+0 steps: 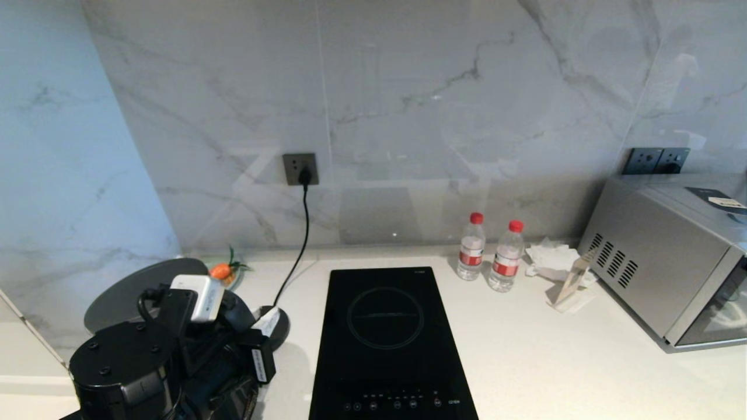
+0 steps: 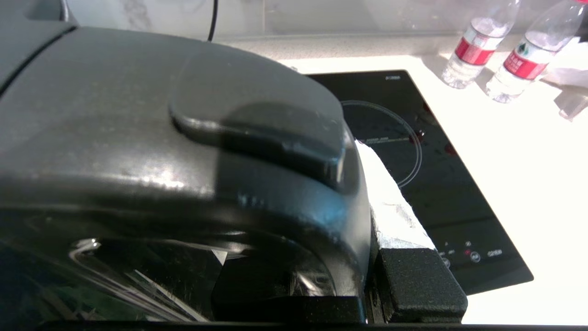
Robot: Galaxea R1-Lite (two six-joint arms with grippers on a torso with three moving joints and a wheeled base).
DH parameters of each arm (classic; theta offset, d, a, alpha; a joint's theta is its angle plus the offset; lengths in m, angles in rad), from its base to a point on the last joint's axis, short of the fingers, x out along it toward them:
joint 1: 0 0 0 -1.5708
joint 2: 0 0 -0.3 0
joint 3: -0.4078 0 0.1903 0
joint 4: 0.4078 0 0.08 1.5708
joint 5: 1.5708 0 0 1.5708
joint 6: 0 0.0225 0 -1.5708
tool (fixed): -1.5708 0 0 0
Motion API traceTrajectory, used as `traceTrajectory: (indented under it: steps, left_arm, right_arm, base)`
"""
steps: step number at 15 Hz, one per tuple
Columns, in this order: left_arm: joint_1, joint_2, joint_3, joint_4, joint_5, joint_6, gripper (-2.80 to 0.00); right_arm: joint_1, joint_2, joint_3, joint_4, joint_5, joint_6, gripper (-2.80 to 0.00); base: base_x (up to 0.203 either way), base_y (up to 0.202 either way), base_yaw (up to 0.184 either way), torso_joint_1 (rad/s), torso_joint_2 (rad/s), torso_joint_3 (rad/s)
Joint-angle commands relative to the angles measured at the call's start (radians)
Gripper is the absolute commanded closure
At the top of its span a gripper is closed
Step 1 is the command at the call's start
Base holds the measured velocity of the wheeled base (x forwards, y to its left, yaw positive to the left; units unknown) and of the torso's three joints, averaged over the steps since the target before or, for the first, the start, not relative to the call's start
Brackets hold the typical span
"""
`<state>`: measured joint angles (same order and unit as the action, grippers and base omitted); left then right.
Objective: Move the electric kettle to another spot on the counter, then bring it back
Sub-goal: Place it on the power base
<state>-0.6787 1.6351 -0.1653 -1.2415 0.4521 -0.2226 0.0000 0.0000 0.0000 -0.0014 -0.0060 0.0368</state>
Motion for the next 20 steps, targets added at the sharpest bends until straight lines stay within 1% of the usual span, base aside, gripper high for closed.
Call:
traceTrajectory:
  steps: [1, 6, 13, 16, 17, 19, 20]
  left_arm:
    - [-0.001, 0.003, 0.004, -0.007, 0.002, -0.001, 0.0]
    - [0.002, 0.007, 0.0, -0.007, 0.003, 0.002, 0.0]
    - [0.002, 0.009, -0.003, -0.009, 0.003, 0.0, 0.0]
    - [0.003, 0.019, -0.012, -0.009, 0.003, 0.001, 0.0]
    - [0.007, 0.041, -0.034, -0.008, 0.008, 0.001, 0.0]
    - [0.019, 0.09, -0.085, -0.009, 0.063, 0.0, 0.0]
    - [0.02, 0.096, -0.104, -0.009, 0.076, -0.001, 0.0]
  right_arm:
    - [0.0, 0.002, 0.0, 0.0, 0.0, 0.0, 0.0]
    - [0.0, 0.002, 0.0, 0.0, 0.0, 0.0, 0.0]
    - [0.0, 0.002, 0.0, 0.0, 0.0, 0.0, 0.0]
    - [0.0, 0.002, 0.0, 0.0, 0.0, 0.0, 0.0]
    - [0.0, 0.002, 0.0, 0.0, 0.0, 0.0, 0.0]
    - [0.0, 0.002, 0.0, 0.0, 0.0, 0.0, 0.0]
    - [0.0, 0.002, 0.0, 0.0, 0.0, 0.0, 0.0]
  base:
    - [0.0, 0.0, 0.0, 0.0, 0.0, 0.0]
    - [0.0, 0.0, 0.0, 0.0, 0.0, 0.0]
    - [0.175, 0.0, 0.001, 0.005, 0.0, 0.004]
    - [0.0, 0.0, 0.0, -0.005, 0.02, 0.009]
    - [0.0, 0.0, 0.0, -0.026, 0.0, 0.013]
    - [0.0, 0.0, 0.0, 0.0, 0.0, 0.0]
    - [0.0, 0.0, 0.0, 0.0, 0.0, 0.0]
